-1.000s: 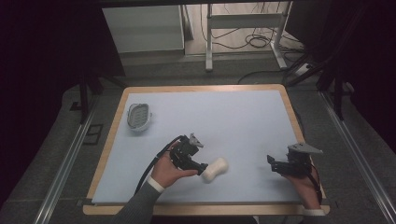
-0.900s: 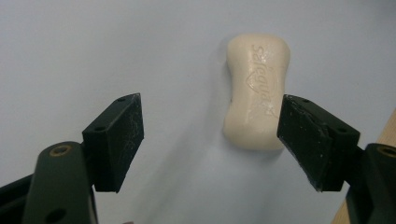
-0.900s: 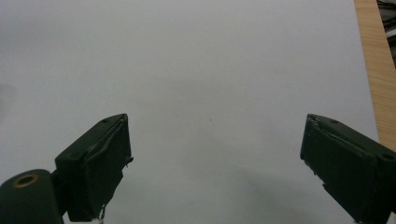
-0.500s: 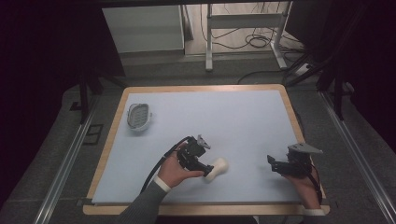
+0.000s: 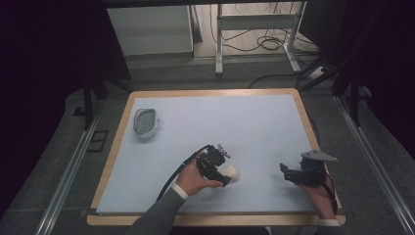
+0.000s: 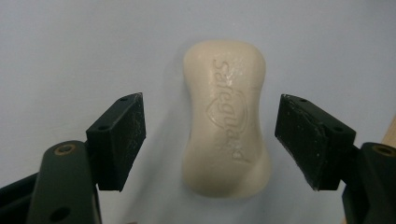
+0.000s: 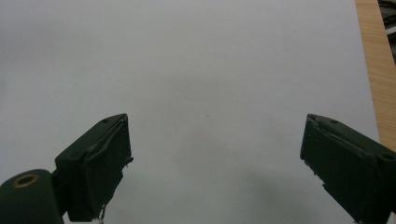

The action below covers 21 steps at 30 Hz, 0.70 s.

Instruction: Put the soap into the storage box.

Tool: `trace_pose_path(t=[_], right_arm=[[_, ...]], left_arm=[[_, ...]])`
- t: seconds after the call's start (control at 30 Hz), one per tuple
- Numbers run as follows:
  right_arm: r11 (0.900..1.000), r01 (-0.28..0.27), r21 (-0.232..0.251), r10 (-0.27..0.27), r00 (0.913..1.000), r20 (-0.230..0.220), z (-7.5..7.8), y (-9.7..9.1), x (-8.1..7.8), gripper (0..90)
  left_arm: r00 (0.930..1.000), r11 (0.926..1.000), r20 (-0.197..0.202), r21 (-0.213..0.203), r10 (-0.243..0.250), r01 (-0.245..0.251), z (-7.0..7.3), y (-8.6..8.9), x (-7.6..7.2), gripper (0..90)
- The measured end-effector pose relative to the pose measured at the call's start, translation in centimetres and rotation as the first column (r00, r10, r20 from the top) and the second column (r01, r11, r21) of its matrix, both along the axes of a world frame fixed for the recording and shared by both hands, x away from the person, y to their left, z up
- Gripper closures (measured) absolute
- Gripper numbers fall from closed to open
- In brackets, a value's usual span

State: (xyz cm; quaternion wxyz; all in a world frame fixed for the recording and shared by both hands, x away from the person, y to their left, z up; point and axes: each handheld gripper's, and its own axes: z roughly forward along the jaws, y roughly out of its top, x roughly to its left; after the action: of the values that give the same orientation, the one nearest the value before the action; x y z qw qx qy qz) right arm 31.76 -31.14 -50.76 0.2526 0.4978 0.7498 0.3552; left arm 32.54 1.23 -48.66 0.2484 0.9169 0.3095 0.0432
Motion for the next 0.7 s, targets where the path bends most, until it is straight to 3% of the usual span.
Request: trace_pose_path(t=[0.37,0.7], right_arm=[[1.0000,-0.004,0.002,0.004,1.0000,0.008,0.0,0.0,0.0,8.5],[1.0000,-0.002,0.000,0.002,0.9999,0.013,0.1,-0.1,-0.1,8.5]], left_arm=[[0.9995,0.9989,-0.028,0.045,-0.012,0.014,-1.1,-1.3,0.5,27.6],[0.9993,0.9973,-0.036,0.072,-0.012,0.015,-2.1,-1.6,0.3,37.1]])
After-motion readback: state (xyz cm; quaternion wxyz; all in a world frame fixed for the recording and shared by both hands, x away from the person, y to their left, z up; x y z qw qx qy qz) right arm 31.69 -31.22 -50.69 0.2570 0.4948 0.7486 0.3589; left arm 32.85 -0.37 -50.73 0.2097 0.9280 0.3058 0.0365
